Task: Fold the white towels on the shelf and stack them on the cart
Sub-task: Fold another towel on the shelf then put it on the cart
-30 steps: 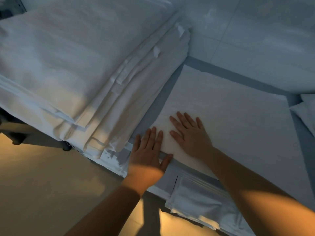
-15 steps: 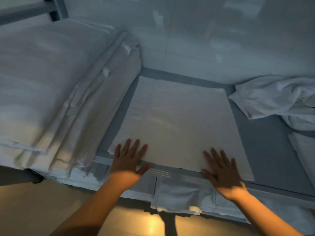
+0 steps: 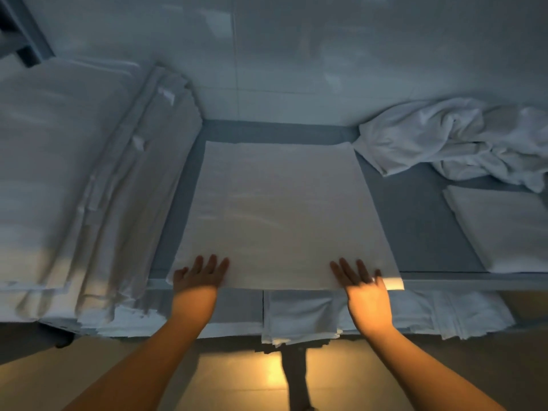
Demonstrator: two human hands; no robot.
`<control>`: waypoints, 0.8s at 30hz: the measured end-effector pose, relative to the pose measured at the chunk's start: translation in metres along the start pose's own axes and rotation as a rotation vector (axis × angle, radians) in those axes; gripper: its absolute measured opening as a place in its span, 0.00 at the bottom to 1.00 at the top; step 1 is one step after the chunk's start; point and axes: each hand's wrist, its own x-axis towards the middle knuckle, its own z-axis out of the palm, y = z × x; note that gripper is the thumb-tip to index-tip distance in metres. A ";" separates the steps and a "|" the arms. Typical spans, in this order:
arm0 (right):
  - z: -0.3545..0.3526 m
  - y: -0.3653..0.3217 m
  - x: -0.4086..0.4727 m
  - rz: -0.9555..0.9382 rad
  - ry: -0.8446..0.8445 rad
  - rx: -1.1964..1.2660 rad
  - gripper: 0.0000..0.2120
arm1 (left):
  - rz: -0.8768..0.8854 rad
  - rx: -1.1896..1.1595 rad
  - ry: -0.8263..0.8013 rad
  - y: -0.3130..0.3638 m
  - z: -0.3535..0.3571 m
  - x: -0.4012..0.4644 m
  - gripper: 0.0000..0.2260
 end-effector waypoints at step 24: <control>-0.110 0.019 -0.049 0.267 0.735 0.201 0.19 | 0.169 -0.326 1.036 -0.038 -0.092 -0.117 0.13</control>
